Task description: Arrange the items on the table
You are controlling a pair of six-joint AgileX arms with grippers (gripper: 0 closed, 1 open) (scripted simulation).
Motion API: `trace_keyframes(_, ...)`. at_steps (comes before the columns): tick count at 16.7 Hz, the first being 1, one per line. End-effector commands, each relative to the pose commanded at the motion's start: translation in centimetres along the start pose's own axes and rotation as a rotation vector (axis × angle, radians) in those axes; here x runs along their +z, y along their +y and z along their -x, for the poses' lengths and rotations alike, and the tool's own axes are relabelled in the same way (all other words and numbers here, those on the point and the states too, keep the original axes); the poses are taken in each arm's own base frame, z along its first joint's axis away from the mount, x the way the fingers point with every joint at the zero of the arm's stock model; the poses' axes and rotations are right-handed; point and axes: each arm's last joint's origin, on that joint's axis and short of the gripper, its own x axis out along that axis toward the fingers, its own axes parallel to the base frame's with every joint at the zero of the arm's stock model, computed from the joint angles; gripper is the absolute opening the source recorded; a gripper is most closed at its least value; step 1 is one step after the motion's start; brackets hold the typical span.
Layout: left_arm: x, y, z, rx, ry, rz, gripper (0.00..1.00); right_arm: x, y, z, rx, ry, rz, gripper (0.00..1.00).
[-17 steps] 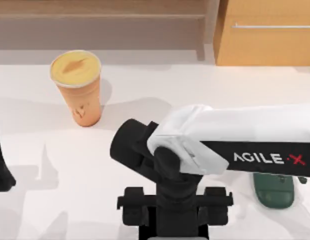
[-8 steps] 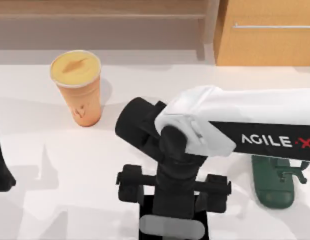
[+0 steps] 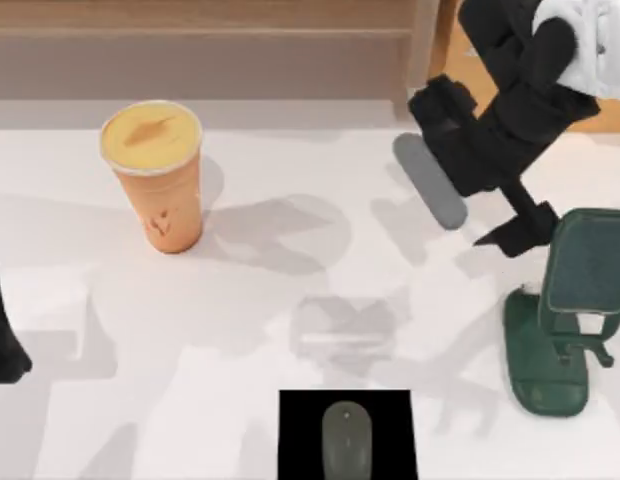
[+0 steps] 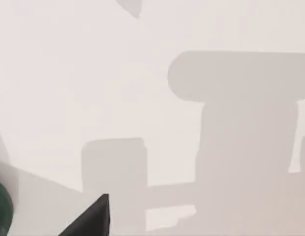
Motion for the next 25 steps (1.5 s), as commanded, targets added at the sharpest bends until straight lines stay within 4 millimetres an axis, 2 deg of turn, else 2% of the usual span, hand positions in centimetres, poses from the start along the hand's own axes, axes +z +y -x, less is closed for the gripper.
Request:
trace_keyframes(2,0.0,0.0,0.0,0.000,0.000,0.000,1.00,-7.0,0.9,1.1,-0.016,0.049,-0.313,1.00)
trace_keyframes(4,0.0,0.0,0.0,0.000,0.000,0.000,1.00,-13.6,3.4,2.3,-0.013,0.102,-0.630,1.00)
trace_keyframes(7,0.0,0.0,0.0,0.000,0.000,0.000,1.00,-22.2,9.5,4.3,0.022,0.188,-1.116,1.00)
trace_keyframes(9,0.0,0.0,0.0,0.000,0.000,0.000,1.00,-25.8,13.9,5.3,0.063,0.239,-1.393,1.00)
trace_keyframes(12,0.0,0.0,0.0,0.000,0.000,0.000,1.00,-28.3,18.8,6.3,0.131,0.292,-1.659,1.00)
trace_keyframes(14,0.0,0.0,0.0,0.000,0.000,0.000,1.00,-28.8,20.2,6.5,0.160,0.308,-1.734,1.00)
trace_keyframes(20,0.0,0.0,0.0,0.000,0.000,0.000,1.00,-28.8,20.2,6.5,0.155,0.310,-1.736,1.00)
trace_keyframes(25,0.0,0.0,0.0,0.000,0.000,0.000,1.00,-29.2,21.3,3.1,0.163,0.310,-1.741,1.00)
